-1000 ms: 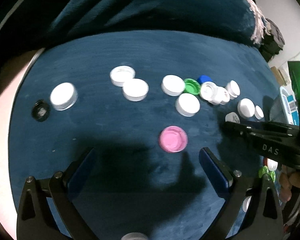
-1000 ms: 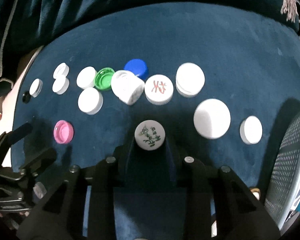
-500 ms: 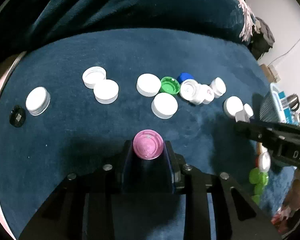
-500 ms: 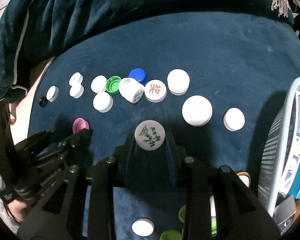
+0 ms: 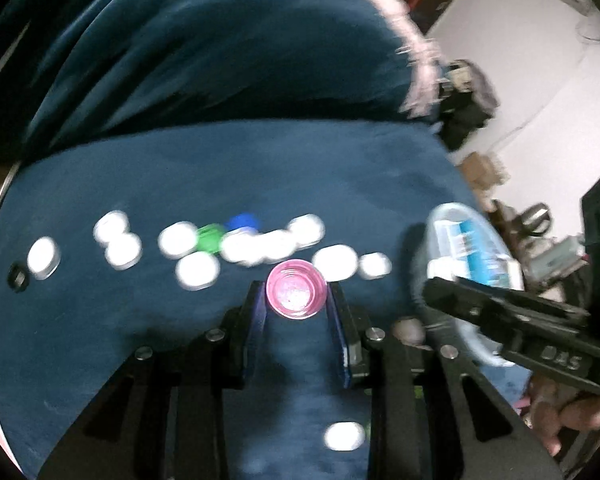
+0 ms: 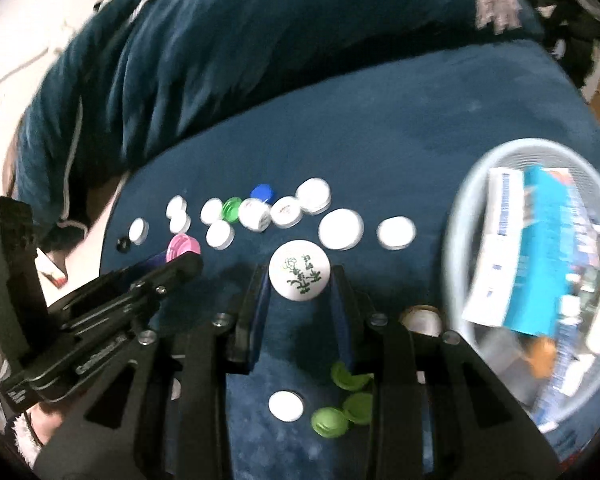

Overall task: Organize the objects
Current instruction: 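Carry the pink cap and printed white cap over the basket and release both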

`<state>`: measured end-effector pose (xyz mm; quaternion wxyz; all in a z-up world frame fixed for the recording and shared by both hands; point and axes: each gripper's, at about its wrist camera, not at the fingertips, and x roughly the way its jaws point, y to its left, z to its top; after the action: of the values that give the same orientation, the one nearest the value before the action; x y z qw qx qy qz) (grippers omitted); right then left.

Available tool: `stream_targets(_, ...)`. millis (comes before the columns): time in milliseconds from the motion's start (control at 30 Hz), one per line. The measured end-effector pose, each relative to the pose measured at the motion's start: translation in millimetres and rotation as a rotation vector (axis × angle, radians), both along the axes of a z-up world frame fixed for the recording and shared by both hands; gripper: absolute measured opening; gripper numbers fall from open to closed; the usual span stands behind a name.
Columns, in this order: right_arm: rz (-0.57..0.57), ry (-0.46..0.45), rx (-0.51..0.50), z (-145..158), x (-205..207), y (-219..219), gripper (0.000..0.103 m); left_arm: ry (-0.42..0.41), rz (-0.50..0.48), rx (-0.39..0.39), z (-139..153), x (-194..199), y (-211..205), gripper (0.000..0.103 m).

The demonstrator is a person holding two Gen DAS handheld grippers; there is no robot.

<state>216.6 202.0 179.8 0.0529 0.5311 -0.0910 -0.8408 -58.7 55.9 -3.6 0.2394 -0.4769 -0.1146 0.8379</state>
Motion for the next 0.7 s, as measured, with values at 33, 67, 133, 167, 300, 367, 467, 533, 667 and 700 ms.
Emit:
stream_targets(33, -0.018, 0.015, -0.002, 5.8, 3.9, 6.8, 0.030, 0.019, -0.026, 0.021, 12.2, 6.0, 10.2, 0.031)
stream_targets(67, -0.044, 0.034, -0.007, 12.2, 8.7, 15.5, 0.030, 0.034, -0.044, 0.033, 20.0, 10.3, 15.4, 0.031)
stream_targets(133, -0.111, 0.065, -0.022, 23.1, 23.0, 37.2, 0.030, 0.066, -0.087, 0.049, 34.8, 20.9, 30.6, 0.031)
stream_targets(167, -0.144, 0.073, -0.030, 26.2, 30.0, 47.4, 0.030, 0.082, -0.115, 0.052, 41.9, 27.2, 39.7, 0.031)
stream_targets(300, -0.274, 0.084, -0.040, 33.3, 60.4, 89.6, 0.031, 0.087, -0.158, 0.075, 52.3, 38.3, 56.8, 0.031)
stream_targets(367, -0.337, 0.090, -0.058, 34.4, 70.9, 107.1, 0.031, 0.085, -0.172, 0.089, 55.7, 39.6, 65.2, 0.031)
stream_targets(467, -0.404, 0.101, -0.077, 39.5, 81.0, 125.5, 0.031, 0.076, -0.181, 0.105, 57.6, 41.0, 74.5, 0.031)
stream_targets(533, -0.455, 0.113, -0.080, 42.9, 89.3, 137.6, 0.031, 0.048, -0.189, 0.114, 51.5, 37.8, 84.9, 0.031)
stream_targets(667, -0.545, 0.135, -0.101, 44.5, 96.4, 155.6, 0.031, -0.005, -0.212, 0.136, 39.1, 38.0, 108.7, 0.031)
stream_targets(700, -0.563, 0.127, -0.103, 42.0, 96.9, 159.6, 0.031, -0.001, -0.233, 0.135, 39.1, 40.5, 117.6, 0.031)
